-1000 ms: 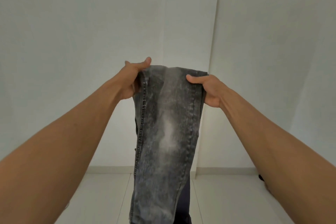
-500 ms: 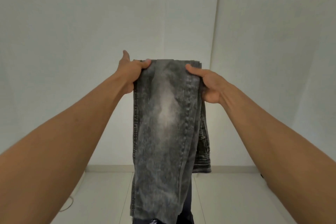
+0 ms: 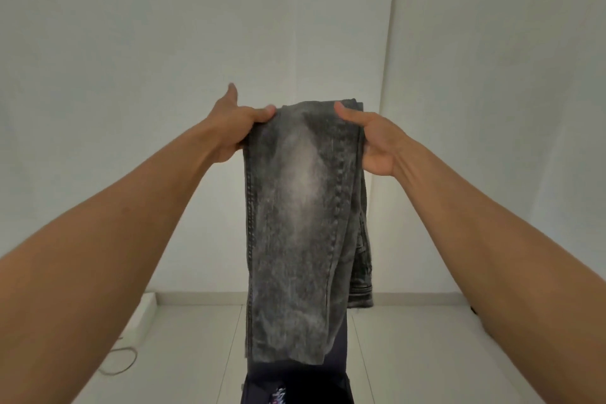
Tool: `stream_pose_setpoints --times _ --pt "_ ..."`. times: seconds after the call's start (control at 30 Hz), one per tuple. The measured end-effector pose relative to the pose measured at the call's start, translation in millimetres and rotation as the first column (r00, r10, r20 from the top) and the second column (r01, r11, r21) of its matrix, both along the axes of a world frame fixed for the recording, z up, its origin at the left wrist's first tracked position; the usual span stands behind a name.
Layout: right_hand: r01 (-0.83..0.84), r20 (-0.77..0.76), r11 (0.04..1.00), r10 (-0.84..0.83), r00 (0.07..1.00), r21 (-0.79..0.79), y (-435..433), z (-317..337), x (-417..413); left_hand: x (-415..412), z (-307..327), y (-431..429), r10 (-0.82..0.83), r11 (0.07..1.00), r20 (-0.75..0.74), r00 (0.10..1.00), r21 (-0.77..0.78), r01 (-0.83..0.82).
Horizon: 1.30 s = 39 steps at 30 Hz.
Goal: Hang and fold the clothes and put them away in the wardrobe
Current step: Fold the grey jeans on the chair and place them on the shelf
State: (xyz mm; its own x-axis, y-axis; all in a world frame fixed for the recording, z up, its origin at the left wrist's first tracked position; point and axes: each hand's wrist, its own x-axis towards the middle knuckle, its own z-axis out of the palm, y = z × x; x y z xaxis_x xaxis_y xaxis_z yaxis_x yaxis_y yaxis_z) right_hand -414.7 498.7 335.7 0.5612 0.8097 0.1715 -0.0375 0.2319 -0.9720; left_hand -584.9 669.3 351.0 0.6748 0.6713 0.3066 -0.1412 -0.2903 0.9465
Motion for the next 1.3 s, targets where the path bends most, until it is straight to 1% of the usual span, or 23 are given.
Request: stream_pose_setpoints --times 0.03,0.07,0.1,0.17,0.2,0.23,0.3,0.43,0.5,0.53,0.57,0.63,0.7,0.77,0.83,0.9,1.0,1.1,1.13,1.17,1.23,1.3 --pt "-0.013 0.018 1.000 0.013 1.000 -0.024 0 1 -1 -2 0 0 0.070 0.997 0.063 0.996 -0.030 -0.068" --pt "0.010 0.027 1.000 -0.009 1.000 -0.026 1 3 -1 -3 -1 -1 0.098 0.994 0.094 0.991 -0.063 -0.092" --pt "0.055 0.031 0.998 -0.054 0.998 -0.012 4 5 1 -2 -4 -2 0.085 0.992 0.103 0.991 -0.104 -0.074" --pt "0.082 0.022 0.996 -0.083 0.996 0.033 7 7 3 1 -5 -3 -0.035 0.977 0.129 0.991 -0.203 0.061" --pt "0.056 0.023 0.997 -0.057 0.998 0.051 8 5 3 0 -3 -6 -0.103 0.971 0.138 0.985 -0.201 0.130" --pt "0.023 0.035 0.998 -0.025 0.999 0.051 9 3 5 -1 -1 -6 -0.139 0.972 0.130 0.982 -0.174 0.161" --pt "-0.001 0.069 0.999 -0.001 0.998 0.038 10 1 6 -2 6 -2 -0.120 0.984 0.134 0.984 -0.118 0.136" --pt "0.094 0.085 0.994 -0.099 0.991 0.059 14 18 3 4 6 6 -0.026 0.997 0.227 0.974 -0.059 0.040" --pt "0.150 0.136 0.986 -0.159 0.978 0.075 21 21 4 6 7 9 -0.027 0.999 0.268 0.963 -0.034 0.037" --pt "0.154 0.143 0.984 -0.166 0.976 0.090 24 21 5 5 9 11 -0.053 0.997 0.283 0.958 -0.035 0.066" --pt "0.139 0.135 0.985 -0.152 0.979 0.100 26 20 5 3 11 11 -0.095 0.992 0.278 0.956 -0.049 0.112" --pt "0.086 0.143 0.992 -0.098 0.985 0.087 26 23 4 -3 13 13 -0.154 0.985 0.204 0.967 -0.049 0.167" --pt "0.097 0.169 0.993 -0.107 0.980 0.065 27 26 0 -7 11 15 -0.100 0.995 0.145 0.984 -0.002 0.101" --pt "0.191 0.128 0.977 -0.202 0.971 0.096 31 28 -3 -5 10 15 -0.029 1.000 0.202 0.979 0.002 0.029" --pt "0.279 0.066 0.950 -0.290 0.955 0.139 36 28 -4 0 9 13 -0.007 1.000 0.265 0.964 0.001 0.007" --pt "0.287 0.049 0.945 -0.297 0.953 0.154 38 28 -1 5 11 8 -0.013 0.999 0.286 0.958 0.037 0.003" --pt "0.258 0.108 0.961 -0.268 0.957 0.096 33 37 7 6 12 5 -0.008 0.994 0.291 0.957 0.111 -0.025" --pt "0.329 0.235 0.942 -0.334 0.913 0.063 28 43 14 10 12 1 0.002 0.981 0.308 0.951 0.182 -0.061" --pt "0.305 0.238 0.951 -0.309 0.921 0.052 27 42 15 11 12 1 0.000 0.978 0.321 0.947 0.200 -0.068" --pt "0.249 0.225 0.968 -0.249 0.942 0.030 24 40 13 12 13 0 -0.003 0.974 0.330 0.944 0.213 -0.071" --pt "0.142 0.200 0.990 -0.139 0.970 0.003 19 35 13 11 17 3 -0.036 0.973 0.302 0.953 0.230 -0.037" --pt "0.168 0.160 0.985 -0.170 0.972 0.026 17 31 13 9 20 5 -0.078 0.977 0.233 0.969 0.213 0.027"
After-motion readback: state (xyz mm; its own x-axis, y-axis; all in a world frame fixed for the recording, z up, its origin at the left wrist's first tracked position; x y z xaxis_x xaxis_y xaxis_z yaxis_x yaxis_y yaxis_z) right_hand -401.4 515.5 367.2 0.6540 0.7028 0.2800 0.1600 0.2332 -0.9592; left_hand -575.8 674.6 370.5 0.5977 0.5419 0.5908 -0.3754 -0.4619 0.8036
